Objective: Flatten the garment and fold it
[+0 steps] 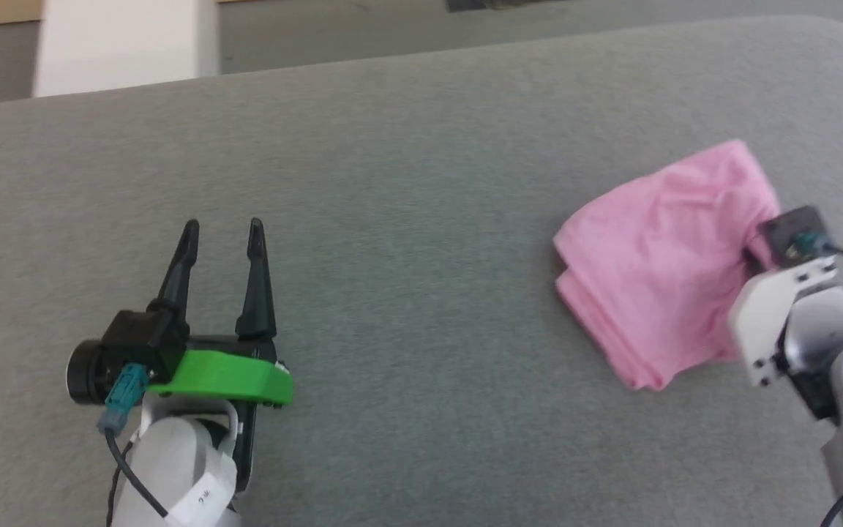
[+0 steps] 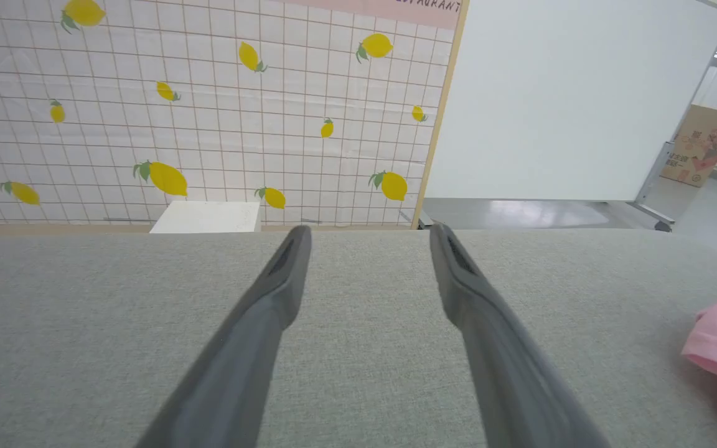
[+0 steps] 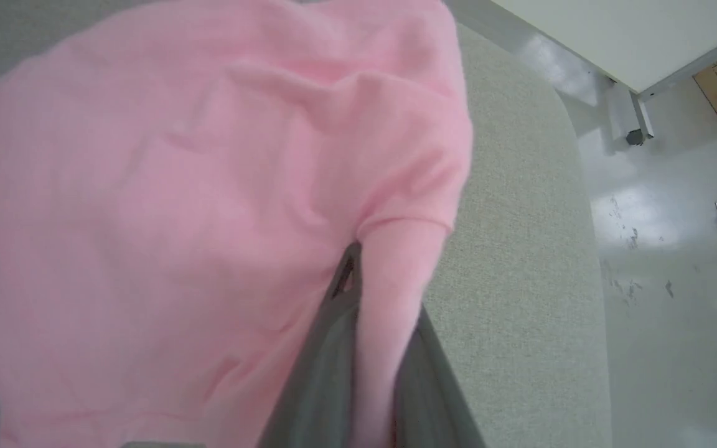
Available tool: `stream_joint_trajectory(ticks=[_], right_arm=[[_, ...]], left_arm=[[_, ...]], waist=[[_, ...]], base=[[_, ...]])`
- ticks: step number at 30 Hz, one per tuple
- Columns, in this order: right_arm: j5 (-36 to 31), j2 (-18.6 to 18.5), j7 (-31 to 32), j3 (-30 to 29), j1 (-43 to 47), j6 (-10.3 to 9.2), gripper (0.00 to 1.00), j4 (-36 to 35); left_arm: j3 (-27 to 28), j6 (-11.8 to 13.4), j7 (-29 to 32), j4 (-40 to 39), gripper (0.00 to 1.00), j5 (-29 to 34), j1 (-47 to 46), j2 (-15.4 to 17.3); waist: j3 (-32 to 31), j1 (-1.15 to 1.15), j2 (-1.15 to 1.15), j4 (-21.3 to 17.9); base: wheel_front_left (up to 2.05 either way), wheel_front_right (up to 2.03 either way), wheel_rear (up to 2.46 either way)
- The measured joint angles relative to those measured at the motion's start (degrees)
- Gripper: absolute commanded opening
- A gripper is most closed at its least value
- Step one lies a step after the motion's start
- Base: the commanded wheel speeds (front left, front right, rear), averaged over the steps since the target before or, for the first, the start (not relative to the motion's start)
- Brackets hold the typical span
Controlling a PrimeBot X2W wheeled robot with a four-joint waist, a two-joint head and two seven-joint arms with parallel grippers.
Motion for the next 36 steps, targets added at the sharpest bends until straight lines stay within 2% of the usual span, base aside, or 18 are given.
stream_joint_trajectory(ticks=[6, 13, 22, 30, 32, 33, 34, 36], right_arm=[[-1.4, -1.8, -5.6, -2.8, -6.7, 0.00, 0.00, 6.5], [-4.6, -2.8, -12.5, -6.7, -14.5, 0.00, 0.00, 17.2], [-11.1, -5.7, -19.3, -15.2, -22.2, 0.01, 0.00, 28.8], [-16.1, -7.0, -23.5, -23.3, -26.6, 0.01, 0.00, 35.7], [-18.2, -7.3, -24.4, -24.2, -27.1, 0.01, 0.46, 36.5], [-19.1, -7.4, -24.9, -24.9, -27.3, 0.01, 0.92, 36.7], [-19.8, -7.5, -25.2, -25.5, -27.5, 0.01, 1.00, 37.1], [-21.3, -7.9, -25.9, -27.0, -27.9, 0.01, 1.00, 38.2]], left_arm=[[-0.2, -0.7, 0.0, -0.8, 1.00, 1.2, -2.5, 1.3], [-1.0, -1.0, 1.2, -2.1, 1.00, 3.5, -5.5, 4.2], [-2.8, -1.7, 4.7, -6.3, 1.00, 4.5, -8.7, 6.7], [-3.7, -1.7, 5.6, -9.2, 1.00, 4.6, -9.3, 7.1], [-3.8, -1.7, 5.6, -9.4, 1.00, 4.6, -9.3, 7.1], [-3.9, -1.7, 5.5, -9.4, 1.00, 4.6, -9.3, 7.1], [-3.9, -1.6, 5.4, -9.3, 1.00, 4.6, -9.3, 7.0], [-4.0, -1.5, 4.6, -8.6, 1.00, 4.4, -9.3, 6.9]], waist=[[2.7, 0.00, 0.00, -6.7], [8.4, 0.00, 0.00, -11.7], [16.7, 0.01, 0.00, -13.9], [21.2, 0.00, 0.00, -12.3], [21.5, 0.01, 0.00, -11.4], [21.5, 0.00, 0.00, -10.9], [21.5, 0.01, 0.00, -10.6], [21.2, 0.01, 0.00, -9.8]], base=[[0.00, 0.00, 0.00], [0.00, 0.00, 0.00], [0.00, 0.00, 0.00], [0.00, 0.00, 0.00], [0.00, 0.00, 0.00], [0.00, 0.00, 0.00], [0.00, 0.00, 0.00], [0.00, 0.00, 0.00]])
